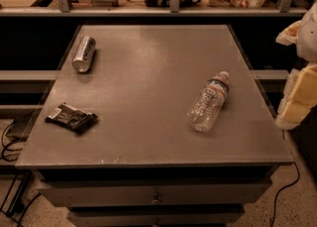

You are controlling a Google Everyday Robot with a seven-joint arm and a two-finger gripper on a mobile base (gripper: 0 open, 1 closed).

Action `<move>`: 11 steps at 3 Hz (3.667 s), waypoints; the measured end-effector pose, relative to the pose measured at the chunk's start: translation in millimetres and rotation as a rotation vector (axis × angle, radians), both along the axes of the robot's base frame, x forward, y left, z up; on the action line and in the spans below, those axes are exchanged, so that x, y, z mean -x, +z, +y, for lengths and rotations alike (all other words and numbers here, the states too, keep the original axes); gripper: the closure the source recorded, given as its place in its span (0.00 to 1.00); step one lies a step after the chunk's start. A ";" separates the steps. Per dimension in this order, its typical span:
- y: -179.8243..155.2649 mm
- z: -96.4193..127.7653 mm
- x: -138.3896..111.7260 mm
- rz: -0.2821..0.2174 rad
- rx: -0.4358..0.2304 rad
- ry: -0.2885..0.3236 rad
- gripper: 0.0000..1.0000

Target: Move water bottle near redbull can

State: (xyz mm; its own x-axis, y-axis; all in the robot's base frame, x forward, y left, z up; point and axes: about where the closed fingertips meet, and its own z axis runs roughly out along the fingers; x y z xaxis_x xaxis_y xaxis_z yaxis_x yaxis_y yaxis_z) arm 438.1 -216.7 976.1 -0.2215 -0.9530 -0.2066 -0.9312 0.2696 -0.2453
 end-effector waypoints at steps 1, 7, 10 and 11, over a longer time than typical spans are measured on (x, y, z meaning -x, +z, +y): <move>0.0 0.0 0.0 0.000 0.000 0.000 0.00; -27.3 21.1 -26.3 0.071 -0.175 -0.328 0.00; -51.4 30.7 -53.1 0.188 -0.415 -0.613 0.00; -68.7 49.4 -61.0 0.248 -0.440 -0.681 0.00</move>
Offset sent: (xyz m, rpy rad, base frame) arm 0.0032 -0.0089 0.0018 0.0362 -0.0310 0.0252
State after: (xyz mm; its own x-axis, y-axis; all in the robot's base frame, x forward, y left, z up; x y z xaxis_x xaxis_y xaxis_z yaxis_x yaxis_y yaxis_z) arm 499.2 -167.2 907.4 -0.8061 -0.4388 -0.3972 -0.5436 0.8143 0.2036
